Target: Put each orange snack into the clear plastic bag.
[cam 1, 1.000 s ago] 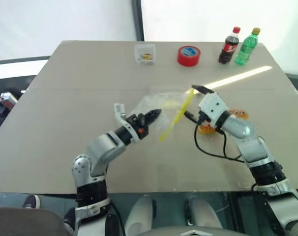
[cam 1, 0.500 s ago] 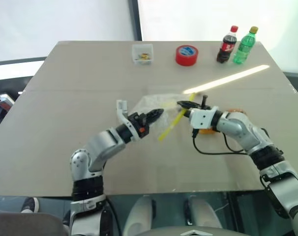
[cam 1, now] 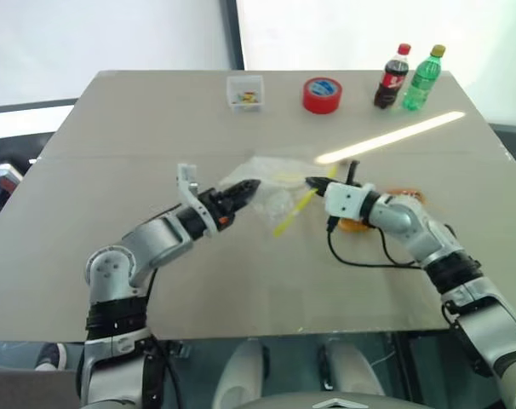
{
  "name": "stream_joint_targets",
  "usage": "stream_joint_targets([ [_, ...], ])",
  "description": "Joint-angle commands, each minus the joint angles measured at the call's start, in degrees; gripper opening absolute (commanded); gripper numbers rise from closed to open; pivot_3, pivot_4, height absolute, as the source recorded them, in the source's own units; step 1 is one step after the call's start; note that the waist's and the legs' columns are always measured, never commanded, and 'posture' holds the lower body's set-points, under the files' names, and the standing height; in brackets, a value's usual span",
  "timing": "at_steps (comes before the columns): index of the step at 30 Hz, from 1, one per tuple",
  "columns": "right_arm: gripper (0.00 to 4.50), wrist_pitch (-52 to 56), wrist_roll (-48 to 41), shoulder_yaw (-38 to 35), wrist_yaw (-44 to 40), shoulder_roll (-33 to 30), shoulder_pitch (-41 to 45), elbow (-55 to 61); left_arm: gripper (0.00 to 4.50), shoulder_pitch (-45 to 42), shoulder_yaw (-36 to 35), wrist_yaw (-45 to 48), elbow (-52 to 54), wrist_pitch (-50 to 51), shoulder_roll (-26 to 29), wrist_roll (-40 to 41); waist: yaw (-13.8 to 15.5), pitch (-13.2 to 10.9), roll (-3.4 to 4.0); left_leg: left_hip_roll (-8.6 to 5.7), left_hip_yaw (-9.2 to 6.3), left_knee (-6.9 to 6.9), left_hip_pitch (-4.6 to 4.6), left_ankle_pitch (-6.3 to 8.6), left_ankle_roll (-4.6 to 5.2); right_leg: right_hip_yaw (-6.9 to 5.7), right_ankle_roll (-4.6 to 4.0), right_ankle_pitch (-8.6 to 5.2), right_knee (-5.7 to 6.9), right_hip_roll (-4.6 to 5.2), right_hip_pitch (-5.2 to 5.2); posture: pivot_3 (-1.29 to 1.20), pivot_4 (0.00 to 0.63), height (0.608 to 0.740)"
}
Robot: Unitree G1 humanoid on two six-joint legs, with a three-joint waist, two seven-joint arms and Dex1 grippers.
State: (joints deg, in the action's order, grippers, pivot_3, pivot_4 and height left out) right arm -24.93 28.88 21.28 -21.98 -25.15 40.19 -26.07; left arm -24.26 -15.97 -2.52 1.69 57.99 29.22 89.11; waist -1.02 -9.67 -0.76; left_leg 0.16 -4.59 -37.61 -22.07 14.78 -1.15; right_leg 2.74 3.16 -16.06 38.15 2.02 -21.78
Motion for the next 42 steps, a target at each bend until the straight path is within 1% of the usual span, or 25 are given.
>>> stream_joint_targets([
  [1,0.0,4.8,1.4,-1.9,2.9,1.1,4.6,-1.8,1.66,-4.8,3.2,12.3,5.2,-13.4,5.2,-20.3,0.0,0.0,0.0,-0.01,0.07,0.07,-0.02,-0.03,-0.05,-0.02,-0.01,0.01,-0.01,0.0,-0.03,0.0,0.15,0.74],
  [2,0.0,7.1,1.0,-2.0,3.1,2.3,5.9,-3.0,1.66,-7.9,4.4,13.8,5.4,-20.0,5.0,-27.4,0.1,0.0,0.0,-0.02,0.14,0.14,-0.02,-0.05,-0.08,-0.04,-0.05,0.02,-0.05,0.0,-0.04,0.0,0.15,0.74],
  [4,0.0,13.4,-0.7,-2.7,2.2,5.5,8.3,-5.1,1.66,-14.3,5.0,15.4,4.6,-27.2,2.1,-33.1,0.3,0.0,-0.05,-0.01,0.08,0.25,-0.05,-0.09,-0.14,-0.14,-0.09,0.04,-0.15,0.0,-0.05,0.0,0.15,0.74],
  [5,0.0,17.4,-1.3,-3.1,1.4,7.3,9.2,-6.0,1.66,-16.5,6.9,15.9,4.1,-29.3,1.5,-37.1,0.3,0.0,-0.07,0.01,-0.03,0.26,-0.19,-0.13,-0.2,-0.25,-0.13,0.06,-0.19,0.0,-0.13,0.0,0.15,0.74],
  [6,0.0,19.8,-2.7,-3.8,1.1,9.2,10.3,-6.7,1.66,-17.6,11.9,17.5,3.8,-32.4,2.7,-45.2,0.3,0.0,-0.08,0.02,-0.07,0.25,-0.29,-0.14,-0.22,-0.28,-0.13,0.07,-0.2,0.0,-0.22,0.0,0.15,0.74],
  [7,0.0,21.6,-3.4,-4.3,1.4,10.9,11.4,-7.3,1.66,-18.0,18.2,19.6,3.7,-36.8,4.6,-55.1,0.2,0.0,-0.07,0.02,-0.07,0.24,-0.48,-0.16,-0.25,-0.29,-0.13,0.08,-0.2,0.0,-0.39,0.0,0.15,0.74],
  [9,0.0,23.7,-3.5,-4.4,2.4,12.6,13.0,-8.1,1.66,-17.1,27.5,23.7,2.3,-44.6,7.6,-69.6,-0.1,0.1,0.12,0.0,0.1,0.4,-0.62,-0.18,-0.27,-0.12,-0.13,0.08,-0.19,0.01,-0.65,0.0,0.15,0.74],
  [10,0.0,24.8,-3.1,-4.0,2.7,13.1,13.7,-8.6,1.66,-16.4,30.6,25.1,1.4,-49.0,8.6,-75.3,-0.3,0.1,0.14,-0.03,0.2,0.46,-0.68,-0.18,-0.27,-0.01,-0.13,0.08,-0.19,0.03,-0.81,0.0,0.15,0.74],
  [12,0.0,26.3,-2.4,-3.3,2.9,13.4,14.9,-9.8,1.66,-14.5,33.6,25.8,-0.3,-54.2,8.9,-82.3,-0.8,0.1,0.15,-0.03,0.34,0.64,-0.82,-0.18,-0.27,0.15,-0.13,0.08,-0.2,0.02,-1.07,0.0,0.15,0.74],
  [14,0.0,27.9,-0.9,-2.1,3.3,13.2,16.0,-10.5,1.66,-12.6,35.2,24.3,-1.8,-57.8,9.0,-89.2,-1.3,0.1,0.15,-0.01,0.41,0.65,-1.08,-0.18,-0.26,0.2,-0.13,0.08,-0.15,0.01,-1.41,0.0,0.15,0.74],
  [16,0.0,28.4,-0.8,-2.1,4.1,13.1,16.3,-10.7,1.66,-11.0,35.9,22.9,-2.4,-60.9,9.7,-95.3,-1.6,0.0,0.12,0.02,0.38,0.35,-1.77,-0.2,-0.26,0.22,-0.13,0.08,0.26,-0.04,-2.2,0.0,0.15,0.74],
  [18,0.0,28.3,-0.8,-2.1,4.4,13.0,16.2,-10.5,1.66,-9.3,34.9,21.8,-2.9,-62.6,9.5,-98.5,-1.8,0.0,0.12,0.03,0.54,0.29,-1.84,-0.2,-0.27,0.34,-0.14,0.07,0.56,-0.03,-2.39,0.0,0.15,0.74],
  [23,0.0,28.8,-0.6,-1.9,4.8,13.0,15.1,-9.3,1.66,-7.1,33.5,19.3,-3.9,-65.7,8.5,-104.8,-1.8,0.0,0.12,0.02,0.69,0.18,-1.71,-0.29,-0.14,0.45,-0.12,0.09,0.86,-0.02,-2.38,0.0,0.15,0.74],
  [27,0.0,28.9,-0.7,-1.8,4.5,13.0,14.5,-7.8,1.66,-6.9,33.2,18.4,-5.7,-65.9,6.6,-107.5,-1.5,0.0,0.12,0.01,0.67,0.05,-1.68,-0.31,-0.1,0.44,-0.13,0.1,1.11,-0.01,-2.38,0.0,0.15,0.74],
  [33,0.0,28.8,-0.6,-1.3,3.8,12.7,14.2,-6.2,1.66,-9.3,33.4,16.6,-9.5,-68.3,3.0,-111.1,-1.5,0.0,0.12,0.0,0.65,-0.11,-1.67,-0.32,-0.11,0.44,-0.13,0.1,1.3,-0.01,-2.38,0.0,0.15,0.74],
  [40,0.0,29.2,-0.6,-0.9,3.7,12.6,13.5,-5.1,1.66,-9.4,32.3,15.0,-9.7,-68.5,0.6,-113.6,-1.5,0.0,0.12,-0.01,0.65,-0.46,-1.68,-0.31,-0.08,0.45,-0.13,0.1,1.64,-0.02,-2.38,0.0,0.15,0.74],
  [41,0.0,29.2,-0.7,-1.0,3.8,12.6,13.5,-5.1,1.09,-9.3,32.1,15.0,-9.5,-68.2,0.4,-113.8,-1.6,0.0,0.12,-0.01,0.65,-0.51,-1.68,-0.3,-0.07,0.45,-0.13,0.1,1.68,-0.02,-2.38,0.0,0.15,0.74],
  [42,0.0,29.2,-0.7,-1.0,3.8,12.6,13.5,-5.0,0.88,-9.0,31.8,14.7,-9.2,-67.8,0.3,-114.1,-1.6,0.0,0.12,-0.01,0.64,-0.56,-1.67,-0.29,-0.06,0.44,-0.13,0.1,1.73,-0.03,-2.38,0.0,0.15,0.74],
])
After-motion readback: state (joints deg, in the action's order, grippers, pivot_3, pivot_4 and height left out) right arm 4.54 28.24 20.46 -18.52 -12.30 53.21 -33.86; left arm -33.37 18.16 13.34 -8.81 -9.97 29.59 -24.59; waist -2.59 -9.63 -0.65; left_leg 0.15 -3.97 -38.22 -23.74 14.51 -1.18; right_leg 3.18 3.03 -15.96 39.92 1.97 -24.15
